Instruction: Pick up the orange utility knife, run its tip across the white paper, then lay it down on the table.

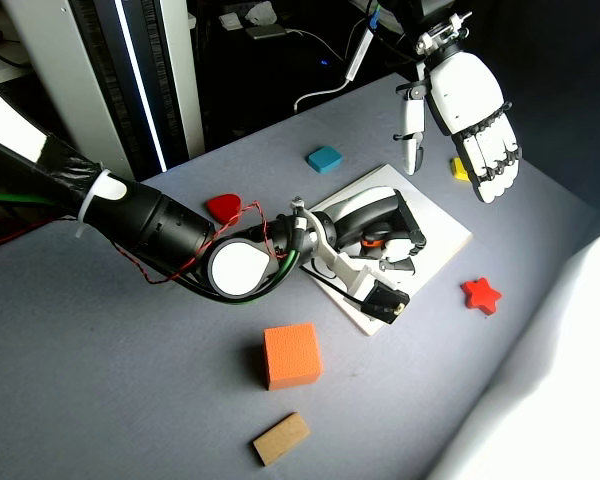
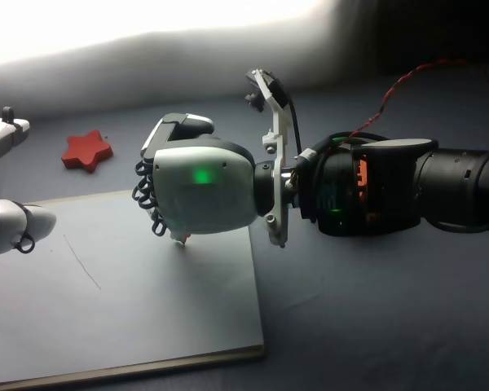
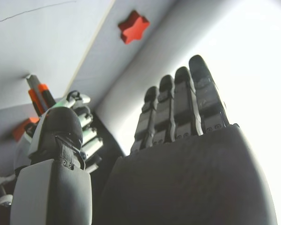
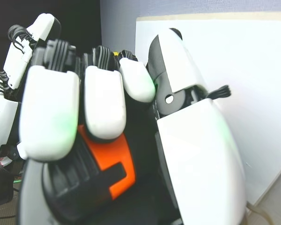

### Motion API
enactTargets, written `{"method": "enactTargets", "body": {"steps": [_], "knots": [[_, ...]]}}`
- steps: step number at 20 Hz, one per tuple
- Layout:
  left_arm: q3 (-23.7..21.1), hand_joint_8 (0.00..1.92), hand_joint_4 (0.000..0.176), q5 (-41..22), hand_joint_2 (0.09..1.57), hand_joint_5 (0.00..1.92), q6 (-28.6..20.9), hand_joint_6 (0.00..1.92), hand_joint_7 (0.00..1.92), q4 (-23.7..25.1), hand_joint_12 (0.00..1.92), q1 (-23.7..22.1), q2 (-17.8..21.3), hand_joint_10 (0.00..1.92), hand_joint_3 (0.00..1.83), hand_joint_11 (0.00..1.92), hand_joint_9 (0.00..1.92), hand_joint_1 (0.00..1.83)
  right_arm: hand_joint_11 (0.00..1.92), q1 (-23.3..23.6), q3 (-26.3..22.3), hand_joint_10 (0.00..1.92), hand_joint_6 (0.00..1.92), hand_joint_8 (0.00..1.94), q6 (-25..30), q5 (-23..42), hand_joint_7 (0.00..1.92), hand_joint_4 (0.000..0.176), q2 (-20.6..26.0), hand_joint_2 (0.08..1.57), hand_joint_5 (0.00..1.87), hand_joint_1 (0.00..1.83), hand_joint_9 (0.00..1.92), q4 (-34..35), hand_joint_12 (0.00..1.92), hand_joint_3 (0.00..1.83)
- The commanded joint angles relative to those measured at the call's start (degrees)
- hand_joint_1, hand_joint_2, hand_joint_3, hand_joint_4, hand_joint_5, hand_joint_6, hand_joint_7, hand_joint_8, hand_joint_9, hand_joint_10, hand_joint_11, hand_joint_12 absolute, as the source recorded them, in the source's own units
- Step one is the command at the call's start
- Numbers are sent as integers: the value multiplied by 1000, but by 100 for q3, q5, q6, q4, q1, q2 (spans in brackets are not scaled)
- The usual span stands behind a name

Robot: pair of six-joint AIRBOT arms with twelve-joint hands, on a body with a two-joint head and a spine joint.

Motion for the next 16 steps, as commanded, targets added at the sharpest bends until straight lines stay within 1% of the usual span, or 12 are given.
{"method": "enactTargets", "body": {"steps": [1,2,3,4,5,7,8,9,10,11,14,16], "knots": [[43,4,0,-280,1254,31,27,6,81,327,394,-36,16,5,0,0,72,336,1698,-35,-39,1921,1921,1941,-80,415,1512,176,-3,1295,1279,1528,1615,139,1921,0],[42,2,0,-271,1259,25,27,2,80,327,400,-36,15,3,0,0,70,317,1702,-46,-85,1921,1921,1941,-65,438,1518,176,25,1308,1285,1521,1621,127,1921,0],[42,1,0,-267,1276,4,27,0,46,327,324,-42,5,2,6,0,55,285,1701,-50,-144,1921,1921,1941,-65,440,1519,176,72,1305,1287,1517,1622,127,1921,0],[44,4,0,-267,1277,0,27,0,46,327,310,-54,-16,6,6,0,61,279,1704,-56,-245,1921,1921,1941,-61,440,1524,176,157,1301,1283,1530,1627,112,1921,0],[41,7,0,-267,1268,13,27,4,68,327,360,-53,-17,6,1,0,68,296,1707,-57,-302,1921,1921,1941,-18,440,1531,176,210,1303,1305,1537,1630,57,1921,0],[39,7,0,-266,1267,16,27,4,78,327,377,-52,-18,5,0,0,69,291,1717,-73,-449,1921,1921,1941,116,423,1546,176,355,1308,1341,1524,1638,-115,1921,0],[39,3,0,-266,1264,15,27,3,71,327,367,-49,-18,2,0,0,62,309,1712,-82,-496,1921,1921,1941,140,428,1545,176,411,1309,1325,1525,1637,-171,1921,0],[40,5,0,-266,1260,21,27,4,86,327,419,-49,-18,5,0,0,75,300,1704,-96,-561,1921,1921,1941,142,440,1536,176,464,1313,1319,1527,1628,-182,1921,0],[40,1,0,-266,1259,20,27,2,79,327,397,-50,-18,1,0,0,66,313,1698,-123,-673,1921,1921,1941,144,443,1534,176,557,1310,1313,1518,1625,-182,1921,0],[37,0,0,-266,1262,29,27,2,60,327,300,-52,-18,0,0,0,38,326,1700,-159,-804,1921,1921,1941,158,442,1522,176,664,1314,1287,1499,1621,-182,1921,0],[33,2,0,-266,1253,39,27,3,67,327,317,-51,-18,2,0,0,42,353,1696,-225,-1017,1921,1921,1941,166,438,1519,176,875,1309,1283,1513,1617,-192,1921,0],[35,1,2,-266,1257,35,27,2,68,327,341,-51,-18,4,0,0,50,312,1698,-236,-1046,1921,1921,1941,189,439,1521,176,951,1312,1292,1508,1620,-192,1921,0]]}}
